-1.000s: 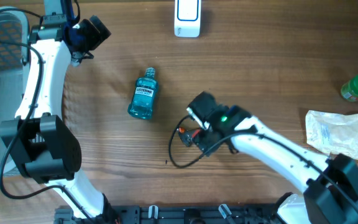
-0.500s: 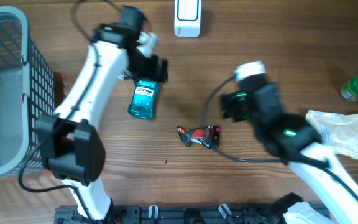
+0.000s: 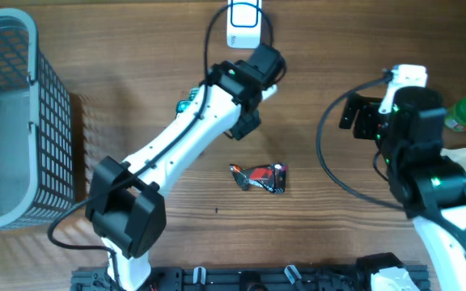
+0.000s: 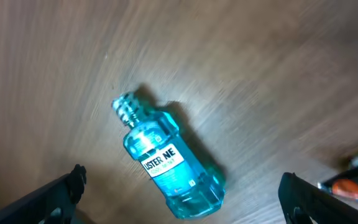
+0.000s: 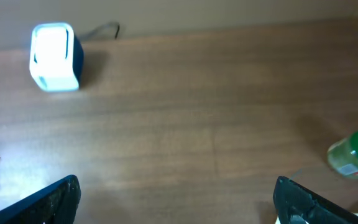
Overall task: Scan the item barcode
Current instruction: 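Reach the left gripper down to the red wrench pack and grasp it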
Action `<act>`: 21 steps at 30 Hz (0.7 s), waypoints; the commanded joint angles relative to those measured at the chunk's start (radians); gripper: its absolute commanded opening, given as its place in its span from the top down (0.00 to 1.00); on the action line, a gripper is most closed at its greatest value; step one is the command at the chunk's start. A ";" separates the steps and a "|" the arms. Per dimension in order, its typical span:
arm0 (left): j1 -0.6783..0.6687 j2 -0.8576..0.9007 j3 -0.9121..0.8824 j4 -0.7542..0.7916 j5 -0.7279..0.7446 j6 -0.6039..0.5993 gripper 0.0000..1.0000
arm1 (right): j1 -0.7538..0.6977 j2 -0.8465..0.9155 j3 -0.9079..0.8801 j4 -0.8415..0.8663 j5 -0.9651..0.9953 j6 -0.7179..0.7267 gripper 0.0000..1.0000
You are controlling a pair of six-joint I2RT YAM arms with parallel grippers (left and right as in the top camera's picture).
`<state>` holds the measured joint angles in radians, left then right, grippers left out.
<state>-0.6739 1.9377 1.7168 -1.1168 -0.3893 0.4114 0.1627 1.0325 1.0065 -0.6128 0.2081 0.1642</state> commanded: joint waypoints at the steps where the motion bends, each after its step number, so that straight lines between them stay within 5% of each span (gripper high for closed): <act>1: -0.047 0.031 0.002 -0.103 -0.027 0.097 0.05 | -0.003 0.078 0.016 -0.003 -0.063 -0.008 0.00; 10: -0.167 0.042 -0.030 -0.229 -0.027 -0.018 0.11 | -0.060 0.223 0.016 0.025 -0.109 -0.011 0.00; 21: -0.216 0.042 -0.257 -0.046 0.082 -0.029 0.09 | -0.522 0.325 0.016 0.070 -0.549 -0.079 0.00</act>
<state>-0.8948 1.9678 1.5173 -1.2179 -0.3904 0.3981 -0.2905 1.3212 1.0065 -0.5446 -0.1658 0.1265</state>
